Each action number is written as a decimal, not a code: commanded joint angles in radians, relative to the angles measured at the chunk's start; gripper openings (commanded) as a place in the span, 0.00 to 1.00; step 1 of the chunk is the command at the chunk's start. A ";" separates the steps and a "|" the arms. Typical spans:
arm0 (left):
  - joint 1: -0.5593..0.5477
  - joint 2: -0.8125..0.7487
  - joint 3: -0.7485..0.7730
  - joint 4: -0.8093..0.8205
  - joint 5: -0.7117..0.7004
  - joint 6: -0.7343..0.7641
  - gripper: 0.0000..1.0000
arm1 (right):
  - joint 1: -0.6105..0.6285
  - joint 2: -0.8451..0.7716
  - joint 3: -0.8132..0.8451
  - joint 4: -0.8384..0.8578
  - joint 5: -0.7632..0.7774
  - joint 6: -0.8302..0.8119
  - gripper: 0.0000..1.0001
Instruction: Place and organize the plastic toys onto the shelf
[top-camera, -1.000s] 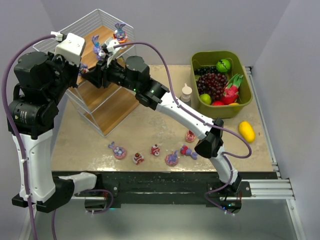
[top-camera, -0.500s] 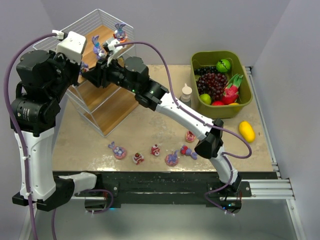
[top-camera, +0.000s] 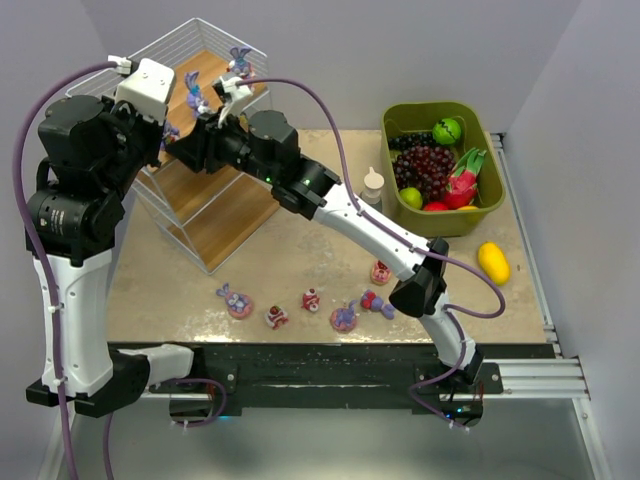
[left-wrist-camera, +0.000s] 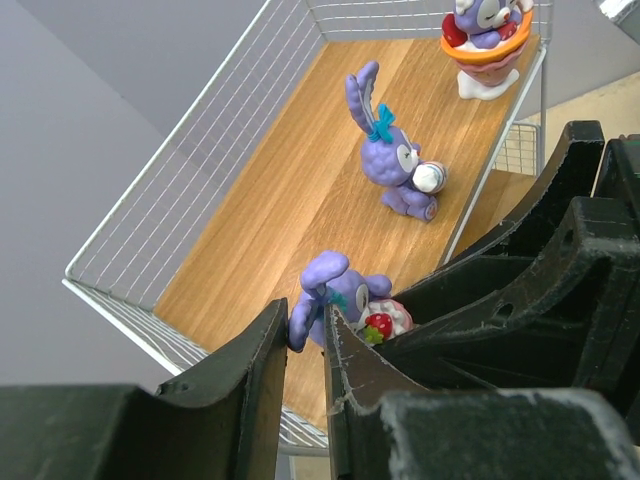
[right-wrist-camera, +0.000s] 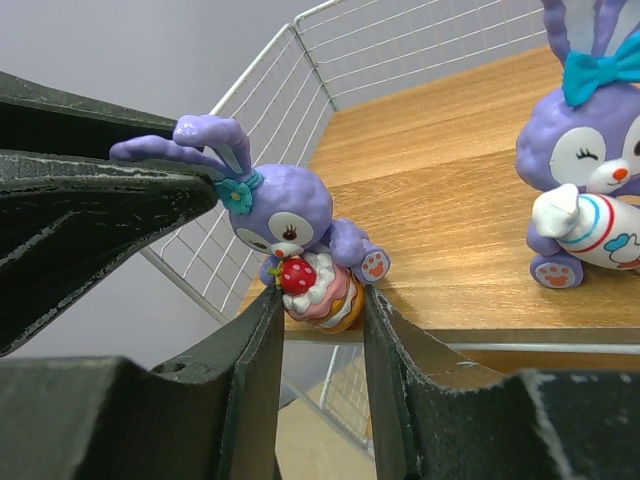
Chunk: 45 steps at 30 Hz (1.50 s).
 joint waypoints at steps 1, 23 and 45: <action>-0.008 -0.004 -0.002 0.036 -0.017 -0.026 0.25 | 0.007 -0.043 0.043 -0.092 0.003 0.062 0.21; -0.008 -0.011 -0.023 0.051 -0.009 -0.044 0.03 | 0.006 -0.044 0.040 -0.092 -0.019 0.103 0.19; -0.008 0.033 0.048 0.064 -0.051 -0.084 0.00 | 0.004 -0.073 0.000 -0.069 -0.016 0.120 0.66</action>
